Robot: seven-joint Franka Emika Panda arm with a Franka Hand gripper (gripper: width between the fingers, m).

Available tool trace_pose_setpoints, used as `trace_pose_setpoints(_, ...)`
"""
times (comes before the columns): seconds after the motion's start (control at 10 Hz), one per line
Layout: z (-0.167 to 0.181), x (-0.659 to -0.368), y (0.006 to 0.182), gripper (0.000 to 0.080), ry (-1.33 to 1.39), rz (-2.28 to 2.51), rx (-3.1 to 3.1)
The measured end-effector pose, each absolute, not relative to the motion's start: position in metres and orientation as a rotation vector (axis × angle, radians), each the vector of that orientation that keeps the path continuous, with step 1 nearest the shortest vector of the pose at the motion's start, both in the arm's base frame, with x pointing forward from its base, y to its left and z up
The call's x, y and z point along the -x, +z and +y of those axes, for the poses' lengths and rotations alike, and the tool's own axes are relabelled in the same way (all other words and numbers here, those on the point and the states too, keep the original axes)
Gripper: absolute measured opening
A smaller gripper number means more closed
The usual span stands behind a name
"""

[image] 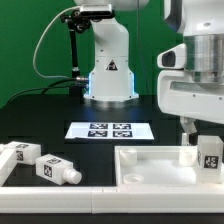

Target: Assemble one leg

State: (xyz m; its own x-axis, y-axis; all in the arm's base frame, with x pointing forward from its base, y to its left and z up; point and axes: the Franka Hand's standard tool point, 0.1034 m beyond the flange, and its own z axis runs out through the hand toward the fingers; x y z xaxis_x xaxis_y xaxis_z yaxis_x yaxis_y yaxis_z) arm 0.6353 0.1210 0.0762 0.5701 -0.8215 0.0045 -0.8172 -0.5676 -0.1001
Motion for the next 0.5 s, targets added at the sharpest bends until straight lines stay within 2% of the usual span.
trace_pose_setpoints(0.1,0.1278,-0.633,0.0769,0.0643,-0.082,1.347,2.747)
trace_pose_setpoints(0.4,0.1256,-0.6335,0.0767,0.0648,-0.101,0.996,2.905)
trace_pose_setpoints(0.5,0.1234,-0.634,0.0773,0.0649,-0.126,0.638,3.04)
